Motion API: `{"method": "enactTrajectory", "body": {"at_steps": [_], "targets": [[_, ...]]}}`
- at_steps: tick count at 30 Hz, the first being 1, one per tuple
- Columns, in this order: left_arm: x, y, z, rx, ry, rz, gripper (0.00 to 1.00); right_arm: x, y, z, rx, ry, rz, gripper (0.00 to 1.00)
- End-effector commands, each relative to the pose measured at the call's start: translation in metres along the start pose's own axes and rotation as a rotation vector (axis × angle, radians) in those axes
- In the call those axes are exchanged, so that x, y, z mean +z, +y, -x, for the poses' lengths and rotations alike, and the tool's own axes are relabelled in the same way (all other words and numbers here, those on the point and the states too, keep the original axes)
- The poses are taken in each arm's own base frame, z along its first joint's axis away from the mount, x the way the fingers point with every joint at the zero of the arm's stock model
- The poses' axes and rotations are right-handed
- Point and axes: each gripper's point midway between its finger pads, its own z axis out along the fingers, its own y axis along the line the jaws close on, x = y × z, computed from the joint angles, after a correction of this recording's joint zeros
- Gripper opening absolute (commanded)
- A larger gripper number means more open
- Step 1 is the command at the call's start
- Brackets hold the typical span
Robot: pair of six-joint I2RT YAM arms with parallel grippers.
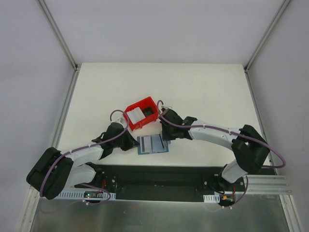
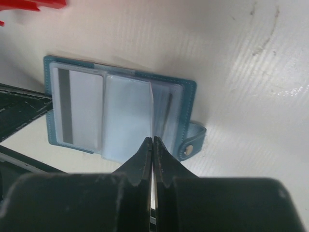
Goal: Put the credit cards into the card holder
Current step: Turn over the card slot in the card holder.
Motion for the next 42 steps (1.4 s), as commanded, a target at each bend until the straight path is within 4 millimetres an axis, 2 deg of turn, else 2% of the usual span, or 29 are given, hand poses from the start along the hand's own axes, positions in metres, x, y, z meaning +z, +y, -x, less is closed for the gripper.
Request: {"method": "enactTrajectory", "body": {"at_steps": [1,10,15,18,24,27,30,32,35,39,42], "targets": [[-0.003,0.041,-0.027,-0.009,0.089,0.151,0.00,0.010,0.013,-0.001,-0.006,0.000,-0.026,0.00],[-0.001,0.042,-0.027,-0.012,0.086,0.157,0.00,0.014,0.047,0.001,-0.055,0.010,0.041,0.00],[-0.001,0.045,-0.029,-0.015,0.094,0.167,0.00,0.005,0.082,0.011,-0.037,-0.019,0.209,0.00],[0.001,0.046,-0.031,-0.027,0.098,0.172,0.00,0.000,0.105,0.010,-0.022,-0.006,0.319,0.00],[0.002,0.052,-0.035,-0.061,0.097,0.182,0.00,0.000,0.116,0.008,-0.022,0.013,0.366,0.01],[0.002,0.057,-0.036,-0.073,0.092,0.199,0.00,-0.011,0.124,0.014,-0.043,-0.013,0.410,0.00],[0.003,0.060,-0.036,-0.077,0.091,0.210,0.00,-0.037,0.135,0.027,-0.068,-0.072,0.488,0.00],[0.003,0.061,-0.036,-0.075,0.089,0.215,0.00,-0.053,0.134,0.033,-0.072,-0.116,0.502,0.00],[0.003,0.062,-0.036,-0.076,0.091,0.221,0.00,-0.060,0.117,0.038,-0.042,-0.165,0.468,0.00],[0.004,0.061,-0.036,-0.066,0.094,0.218,0.00,-0.042,0.080,0.027,0.056,-0.142,0.404,0.01],[0.004,0.058,-0.036,-0.044,0.104,0.207,0.00,-0.028,0.067,0.021,0.144,-0.126,0.436,0.00]]}}
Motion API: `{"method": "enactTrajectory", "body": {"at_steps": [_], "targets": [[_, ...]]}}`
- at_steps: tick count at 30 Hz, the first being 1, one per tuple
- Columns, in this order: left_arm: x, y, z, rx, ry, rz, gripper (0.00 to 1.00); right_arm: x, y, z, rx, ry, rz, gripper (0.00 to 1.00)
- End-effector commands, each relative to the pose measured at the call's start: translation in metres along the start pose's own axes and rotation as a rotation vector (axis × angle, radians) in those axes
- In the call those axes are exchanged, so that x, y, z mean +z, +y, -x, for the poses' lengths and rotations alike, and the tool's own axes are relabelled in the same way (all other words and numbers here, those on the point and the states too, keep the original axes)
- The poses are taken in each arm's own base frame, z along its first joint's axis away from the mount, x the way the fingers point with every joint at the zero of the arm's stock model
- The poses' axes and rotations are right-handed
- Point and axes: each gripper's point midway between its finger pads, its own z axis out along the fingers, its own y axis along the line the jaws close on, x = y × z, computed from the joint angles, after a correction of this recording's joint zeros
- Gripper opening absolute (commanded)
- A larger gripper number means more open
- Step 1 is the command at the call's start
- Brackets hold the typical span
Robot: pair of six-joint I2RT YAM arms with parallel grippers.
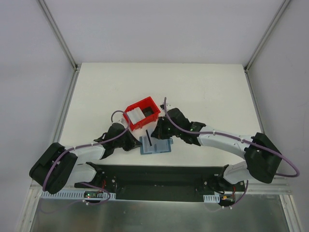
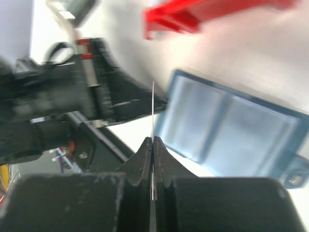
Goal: Put the credit cards into the card holder
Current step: Turn over the card slot in the card holder, then insert the credit card into the card holder.
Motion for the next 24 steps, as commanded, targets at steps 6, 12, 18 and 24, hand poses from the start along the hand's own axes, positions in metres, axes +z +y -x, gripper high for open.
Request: {"method": "enactTrajectory", "body": {"at_steps": [6,12,18,24], "targets": [[-0.004,0.064,-0.030,0.032,0.103,0.234,0.00,0.019,-0.047,-0.017,0.207,-0.015,0.029,0.00],[-0.002,0.066,-0.032,0.032,0.118,0.247,0.00,0.027,-0.068,-0.027,0.286,-0.011,0.027,0.00],[-0.002,0.066,-0.031,0.034,0.116,0.247,0.00,0.029,-0.080,-0.033,0.307,-0.008,0.019,0.00],[-0.002,0.068,-0.031,0.033,0.117,0.255,0.00,0.025,-0.086,-0.032,0.303,-0.020,0.022,0.00]]}}
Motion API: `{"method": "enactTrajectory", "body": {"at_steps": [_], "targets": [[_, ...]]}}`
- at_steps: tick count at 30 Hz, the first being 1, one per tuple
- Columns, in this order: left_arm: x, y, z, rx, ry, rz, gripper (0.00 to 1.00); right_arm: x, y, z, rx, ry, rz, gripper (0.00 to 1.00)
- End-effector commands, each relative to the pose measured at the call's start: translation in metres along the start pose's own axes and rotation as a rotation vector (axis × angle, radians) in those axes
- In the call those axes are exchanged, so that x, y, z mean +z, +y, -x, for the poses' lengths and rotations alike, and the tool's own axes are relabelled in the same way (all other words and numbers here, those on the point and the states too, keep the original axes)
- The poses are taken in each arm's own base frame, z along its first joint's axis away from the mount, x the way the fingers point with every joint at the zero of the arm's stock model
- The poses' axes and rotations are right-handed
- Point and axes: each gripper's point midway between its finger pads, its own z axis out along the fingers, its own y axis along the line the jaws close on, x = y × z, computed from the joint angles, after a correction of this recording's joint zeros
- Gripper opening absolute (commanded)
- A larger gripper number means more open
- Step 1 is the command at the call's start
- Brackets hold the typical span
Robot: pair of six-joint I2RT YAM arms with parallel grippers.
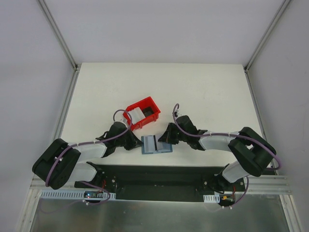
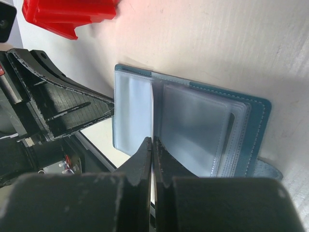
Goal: Put the credit cards into the card holder
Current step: Insert the credit card into the card holder.
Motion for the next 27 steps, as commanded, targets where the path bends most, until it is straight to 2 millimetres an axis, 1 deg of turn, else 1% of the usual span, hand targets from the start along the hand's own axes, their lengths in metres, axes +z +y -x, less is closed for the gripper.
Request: {"method": "enactTrajectory", "body": {"at_steps": [1,3,7,15,22,27], "targets": [[-0.007,0.072,-0.030,0.019,0.090,0.263,0.00,-0.002,0.003,0.007,-0.007,-0.024,0.040,0.00],[-0.007,0.073,-0.031,0.019,0.091,0.264,0.00,-0.003,0.004,0.006,-0.004,-0.015,0.048,0.00],[-0.007,0.073,-0.030,0.020,0.086,0.267,0.00,-0.005,-0.003,0.002,0.001,-0.014,0.036,0.00],[-0.007,0.074,-0.030,0.022,0.084,0.267,0.00,-0.009,-0.007,0.003,-0.001,-0.030,0.029,0.00],[-0.006,0.072,-0.028,0.025,0.083,0.266,0.00,0.001,-0.015,-0.005,0.026,0.008,0.028,0.00],[-0.006,0.072,-0.028,0.025,0.081,0.267,0.00,0.003,-0.018,-0.010,0.036,0.021,0.026,0.00]]}}
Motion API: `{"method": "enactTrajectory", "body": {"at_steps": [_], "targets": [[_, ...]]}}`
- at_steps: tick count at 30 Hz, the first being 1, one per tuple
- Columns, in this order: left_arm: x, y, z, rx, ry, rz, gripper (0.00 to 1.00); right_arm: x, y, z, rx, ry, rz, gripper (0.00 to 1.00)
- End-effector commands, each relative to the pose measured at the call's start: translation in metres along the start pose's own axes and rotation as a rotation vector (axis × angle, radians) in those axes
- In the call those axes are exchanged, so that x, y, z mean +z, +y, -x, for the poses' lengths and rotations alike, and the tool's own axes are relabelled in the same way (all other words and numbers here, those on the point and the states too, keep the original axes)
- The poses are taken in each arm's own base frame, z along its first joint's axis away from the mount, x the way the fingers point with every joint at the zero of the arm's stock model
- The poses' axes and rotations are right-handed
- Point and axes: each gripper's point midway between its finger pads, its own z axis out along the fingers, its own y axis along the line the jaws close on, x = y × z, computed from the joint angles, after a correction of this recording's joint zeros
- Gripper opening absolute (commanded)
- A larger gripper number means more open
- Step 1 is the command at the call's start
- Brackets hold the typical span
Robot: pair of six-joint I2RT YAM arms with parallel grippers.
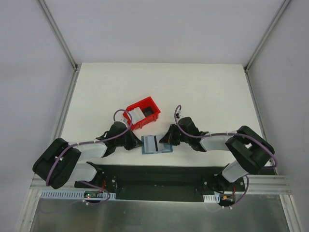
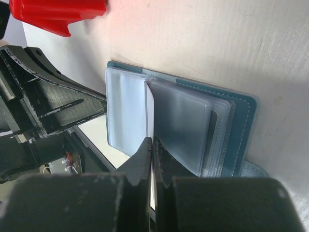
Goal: Put the credit cards into the card holder
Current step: Insert the credit card into the card holder.
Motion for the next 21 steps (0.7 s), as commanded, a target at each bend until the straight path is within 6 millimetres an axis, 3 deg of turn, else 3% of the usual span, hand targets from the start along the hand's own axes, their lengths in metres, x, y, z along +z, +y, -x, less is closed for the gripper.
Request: {"method": "enactTrajectory", "body": {"at_steps": [1,14,21], "targets": [[-0.007,0.073,-0.028,0.024,0.079,0.269,0.00,0.003,-0.006,-0.006,0.010,0.011,0.000,0.00],[-0.007,0.075,-0.028,0.023,0.077,0.275,0.00,0.010,-0.009,-0.016,0.039,0.035,0.000,0.00],[-0.008,0.076,-0.028,0.020,0.065,0.275,0.00,0.002,-0.016,-0.020,0.072,0.016,-0.018,0.00]]}}
